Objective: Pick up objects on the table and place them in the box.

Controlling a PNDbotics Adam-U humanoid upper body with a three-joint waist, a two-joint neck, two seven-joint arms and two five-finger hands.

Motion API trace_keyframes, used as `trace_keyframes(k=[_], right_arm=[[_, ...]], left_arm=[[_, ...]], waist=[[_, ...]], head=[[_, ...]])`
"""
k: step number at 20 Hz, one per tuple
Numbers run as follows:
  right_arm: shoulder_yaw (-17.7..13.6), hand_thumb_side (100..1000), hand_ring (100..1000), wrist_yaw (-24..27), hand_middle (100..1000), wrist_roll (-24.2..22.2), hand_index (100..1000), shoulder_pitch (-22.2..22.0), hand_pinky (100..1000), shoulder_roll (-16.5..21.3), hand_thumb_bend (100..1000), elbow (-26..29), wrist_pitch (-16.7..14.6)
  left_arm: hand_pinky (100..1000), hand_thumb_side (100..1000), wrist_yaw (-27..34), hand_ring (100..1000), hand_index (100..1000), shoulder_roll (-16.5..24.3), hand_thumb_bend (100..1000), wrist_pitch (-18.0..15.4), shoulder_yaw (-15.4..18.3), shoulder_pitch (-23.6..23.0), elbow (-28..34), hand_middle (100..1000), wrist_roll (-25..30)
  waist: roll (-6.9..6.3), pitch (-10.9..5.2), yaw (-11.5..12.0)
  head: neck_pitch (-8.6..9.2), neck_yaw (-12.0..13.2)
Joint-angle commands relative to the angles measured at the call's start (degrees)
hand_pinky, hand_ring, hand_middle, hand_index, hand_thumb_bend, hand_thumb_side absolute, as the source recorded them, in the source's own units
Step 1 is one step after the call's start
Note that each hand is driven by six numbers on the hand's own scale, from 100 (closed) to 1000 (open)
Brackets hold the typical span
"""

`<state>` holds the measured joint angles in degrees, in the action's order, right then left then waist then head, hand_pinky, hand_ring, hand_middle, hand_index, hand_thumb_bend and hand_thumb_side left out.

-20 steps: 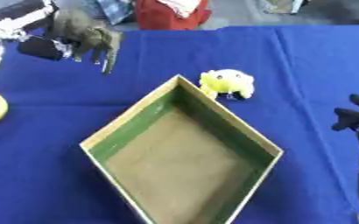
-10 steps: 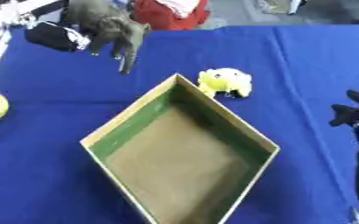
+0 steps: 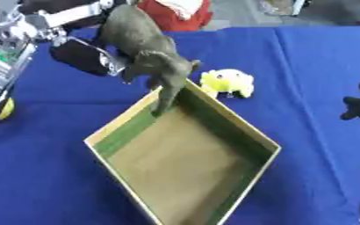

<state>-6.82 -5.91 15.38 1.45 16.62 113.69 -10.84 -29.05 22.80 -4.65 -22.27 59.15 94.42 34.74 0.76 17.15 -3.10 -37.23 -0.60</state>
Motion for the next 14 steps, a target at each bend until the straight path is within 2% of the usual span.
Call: trace_keyframes(k=[1, 14], right_arm=[[-0.67, 1000, 750, 0.59, 433, 0.24, 824, 0.09, 792, 1.97, 100, 0.90, -0.63], [-0.55, 1000, 751, 0.56, 432, 0.07, 825, 0.50, 793, 1.46, 100, 0.90, -0.63]], left_arm=[[414, 370, -2.53, 290, 197, -1.40, 100, -0.62, -0.47, 0.08, 2.32, 162, 0.98], [415, 347, -9.81, 294, 199, -6.11, 100, -3.69, -4.40, -3.26, -2.40, 162, 2.86]], waist=[[0.00, -1.32, 0.10], [-0.13, -0.76, 0.04]], head=[[-0.29, -0.16], [-0.18, -0.06]])
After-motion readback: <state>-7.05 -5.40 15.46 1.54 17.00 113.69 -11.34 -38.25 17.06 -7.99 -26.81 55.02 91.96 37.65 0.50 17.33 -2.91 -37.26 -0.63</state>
